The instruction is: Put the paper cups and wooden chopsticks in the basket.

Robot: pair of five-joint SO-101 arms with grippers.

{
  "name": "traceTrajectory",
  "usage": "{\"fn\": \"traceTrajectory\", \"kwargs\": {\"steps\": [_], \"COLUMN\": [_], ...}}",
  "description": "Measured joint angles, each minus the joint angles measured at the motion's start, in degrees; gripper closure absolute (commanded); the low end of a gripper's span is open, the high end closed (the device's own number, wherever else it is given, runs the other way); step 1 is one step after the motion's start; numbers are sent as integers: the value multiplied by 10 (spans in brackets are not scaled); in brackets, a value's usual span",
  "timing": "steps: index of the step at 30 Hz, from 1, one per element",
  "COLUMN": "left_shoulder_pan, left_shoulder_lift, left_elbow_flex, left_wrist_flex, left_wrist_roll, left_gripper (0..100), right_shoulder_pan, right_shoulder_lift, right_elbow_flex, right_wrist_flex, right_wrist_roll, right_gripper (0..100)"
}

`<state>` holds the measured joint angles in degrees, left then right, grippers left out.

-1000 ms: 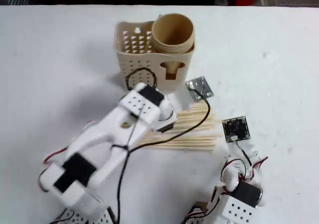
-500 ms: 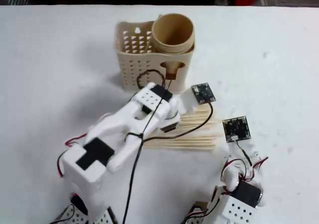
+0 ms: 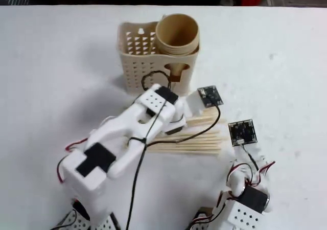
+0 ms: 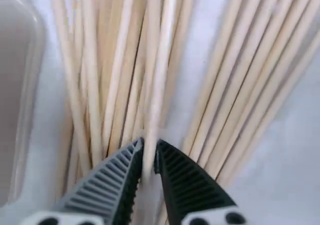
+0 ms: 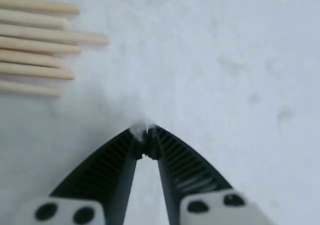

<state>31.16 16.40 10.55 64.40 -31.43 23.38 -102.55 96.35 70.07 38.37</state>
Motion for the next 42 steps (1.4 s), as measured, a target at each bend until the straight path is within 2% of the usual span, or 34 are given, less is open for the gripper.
{"fn": "traceTrajectory", "kwargs": {"steps": [16, 22, 29, 38, 42], "left_shoulder_pan": [0, -69, -149, -167, -169], "left_shoulder_lift": [-320, -391, -355, -171, -108], "left_elbow_flex": [0, -62, -241, -468, -512], "left_wrist_flex": [109, 109, 109, 93, 67], "left_wrist_roll": [2, 31, 75, 180, 235], "left_gripper": [977, 977, 977, 977, 977], "right_shoulder_pan": [0, 0, 0, 0, 0], "right_shoulder_lift": [0, 0, 0, 0, 0], "right_elbow_flex": [0, 0, 0, 0, 0], "right_wrist_flex": [0, 0, 0, 0, 0], "right_wrist_roll": [1, 1, 1, 1, 1], "right_gripper": [983, 983, 983, 983, 983]}}
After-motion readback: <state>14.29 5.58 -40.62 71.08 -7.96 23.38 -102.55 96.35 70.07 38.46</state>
